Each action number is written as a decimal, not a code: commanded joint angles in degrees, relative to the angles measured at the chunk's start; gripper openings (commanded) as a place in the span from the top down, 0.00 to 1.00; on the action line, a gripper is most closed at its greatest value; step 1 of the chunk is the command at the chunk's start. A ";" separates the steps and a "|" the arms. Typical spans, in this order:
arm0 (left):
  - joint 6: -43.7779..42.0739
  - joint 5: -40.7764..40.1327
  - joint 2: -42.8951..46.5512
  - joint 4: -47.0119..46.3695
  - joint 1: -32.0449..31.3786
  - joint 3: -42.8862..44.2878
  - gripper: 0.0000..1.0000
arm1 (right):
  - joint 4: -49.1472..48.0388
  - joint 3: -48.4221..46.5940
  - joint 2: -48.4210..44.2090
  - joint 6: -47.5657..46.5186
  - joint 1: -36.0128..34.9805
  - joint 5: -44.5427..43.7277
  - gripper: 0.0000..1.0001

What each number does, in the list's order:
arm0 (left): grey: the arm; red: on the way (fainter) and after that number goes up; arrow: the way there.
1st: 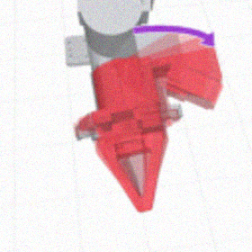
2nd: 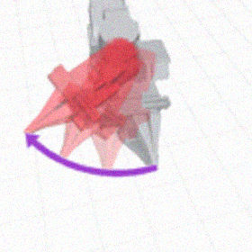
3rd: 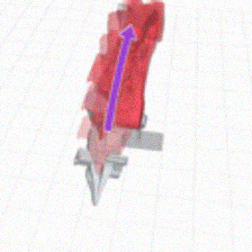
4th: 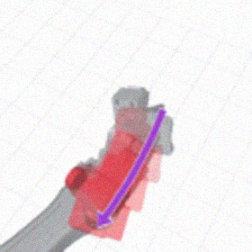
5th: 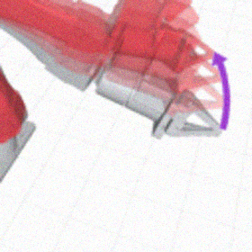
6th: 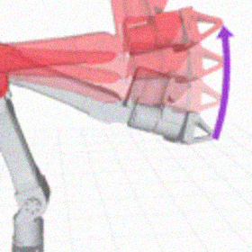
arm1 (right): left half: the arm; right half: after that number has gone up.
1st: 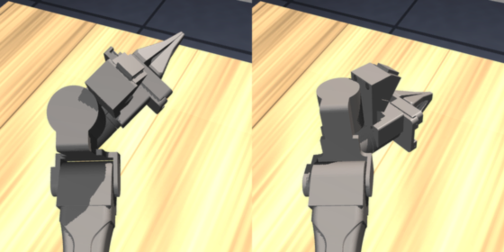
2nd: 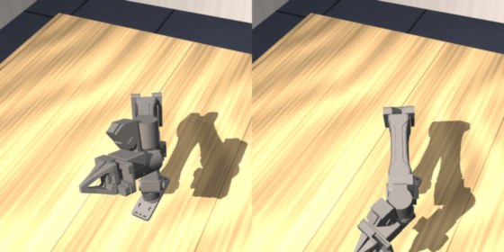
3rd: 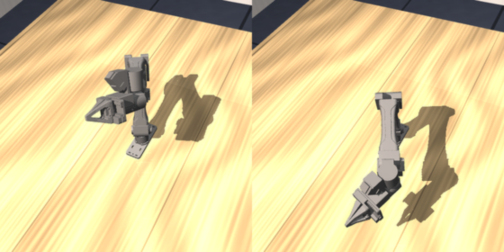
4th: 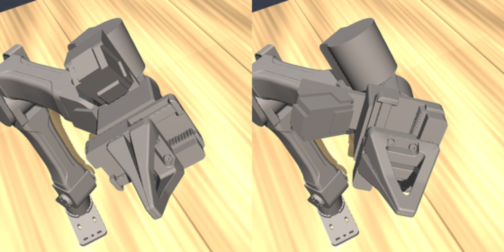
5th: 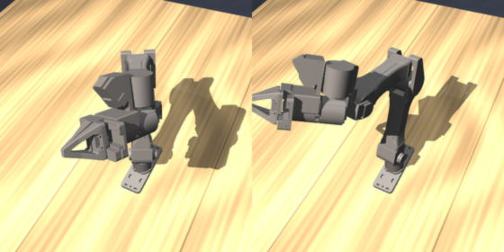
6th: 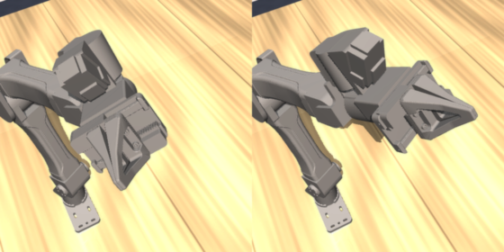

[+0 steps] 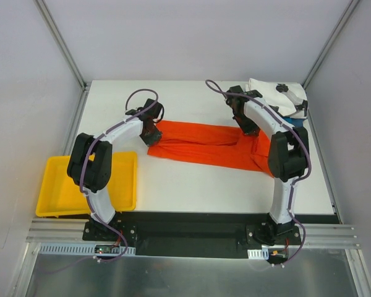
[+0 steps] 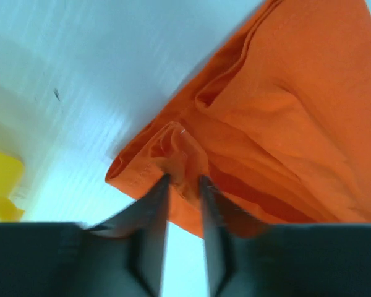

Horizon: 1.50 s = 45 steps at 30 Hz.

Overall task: Fold and stack the t-shirts
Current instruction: Fold the tshirt

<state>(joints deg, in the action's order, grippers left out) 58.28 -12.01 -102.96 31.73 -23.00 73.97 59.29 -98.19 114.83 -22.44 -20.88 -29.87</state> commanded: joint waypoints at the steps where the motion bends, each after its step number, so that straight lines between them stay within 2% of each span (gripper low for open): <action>1: -2.56 0.06 -1.81 0.62 0.86 3.98 0.60 | -3.39 -4.28 3.38 -7.44 1.46 -3.96 0.80; 2: -3.08 -0.12 -1.29 0.53 0.86 4.16 0.54 | -3.65 -6.03 3.91 -7.71 1.72 -4.84 0.73; 3: -3.43 -0.38 -0.67 0.53 0.86 4.25 0.37 | -3.91 -6.74 4.52 -7.88 2.42 -5.72 0.63; 4: -3.79 -0.38 -0.23 0.53 0.86 4.33 0.29 | -4.00 -7.45 4.53 -7.45 2.69 -7.82 0.47; 5: -4.49 -0.30 1.25 0.53 0.86 4.34 0.18 | -4.00 -7.80 4.18 -6.75 2.86 -9.06 0.43; 6: -4.84 0.23 2.05 0.53 0.86 4.25 0.01 | -4.09 -7.19 2.44 -4.66 2.95 -9.68 0.38; 7: -5.19 0.67 2.75 0.44 0.86 4.16 0.01 | -4.35 -5.80 0.77 -3.50 2.87 -8.99 0.31; 8: -5.54 1.11 4.24 0.44 0.77 3.81 0.01 | -4.44 -4.22 -1.08 -1.75 2.95 -7.85 0.07; 9: -5.81 1.55 4.86 0.44 0.68 3.72 0.01 | -5.23 0.41 -5.36 0.09 2.95 -6.36 0.03; 11: -6.77 2.86 6.10 0.36 -0.11 3.63 0.01 | -6.28 5.62 -9.95 5.46 2.95 -0.22 0.03; 12: -7.39 3.39 6.19 0.35 -0.46 3.72 0.01 | -8.29 11.82 -14.41 6.60 2.95 2.68 0.03; 13: -7.91 4.70 6.28 0.35 -1.33 3.89 0.01 | -9.44 14.41 -16.46 8.88 3.04 9.58 0.03; 15: -9.41 5.76 6.02 -0.34 -2.22 4.07 0.01 | -10.33 18.37 -19.88 11.78 4.09 15.34 0.03; 19: -10.91 8.40 4.44 -2.37 -4.06 4.07 0.01 | -13.13 24.26 -20.70 17.95 7.69 22.98 0.01; 21: -11.08 10.16 2.51 -4.12 -4.50 4.16 0.01 | -17.60 26.03 -19.82 19.88 11.12 25.81 0.05; 25: -11.88 10.78 -0.66 -5.36 -4.51 4.78 0.01 | -23.60 28.05 -17.71 22.08 15.60 37.49 0.18; 27: -11.96 9.21 -2.33 -5.45 -4.51 4.78 0.01 | -25.09 28.14 -16.48 22.26 16.22 37.60 0.21; 28: -11.79 8.76 -2.86 -5.45 -4.51 4.69 0.01 | -25.45 28.23 -16.13 22.35 16.14 37.78 0.30; 30: -11.88 8.58 -4.53 -5.45 -4.51 4.77 0.01 | -26.24 28.23 -15.07 22.35 16.23 37.95 0.37; 35: -11.35 6.13 -6.20 -5.45 -4.51 4.43 0.01 | -26.07 28.23 -13.75 23.84 16.31 37.52 0.48; 36: -11.26 5.60 -6.20 -5.53 -4.51 4.25 0.01 | -25.98 27.97 -13.66 23.76 16.40 36.90 0.56; 41: -11.61 3.84 -6.73 -5.45 -4.42 4.25 0.01 | -24.48 26.91 -12.87 23.58 16.66 33.30 0.69; 42: -11.61 3.66 -6.73 -5.45 -4.42 4.16 0.01 | -24.57 26.91 -12.87 23.58 16.67 32.25 0.79; 44: -11.52 2.96 -6.99 -5.36 -4.42 3.98 0.01 | -24.22 26.56 -12.70 23.40 16.84 31.02 0.87; 45: -11.52 2.70 -6.91 -5.36 -4.42 3.90 0.01 | -24.13 26.39 -12.70 23.14 16.84 30.23 0.98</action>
<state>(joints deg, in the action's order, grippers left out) 47.24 -6.48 -109.71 26.11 -27.68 77.25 34.35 -69.73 102.19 0.75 -4.43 3.99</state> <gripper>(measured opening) 0.993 0.148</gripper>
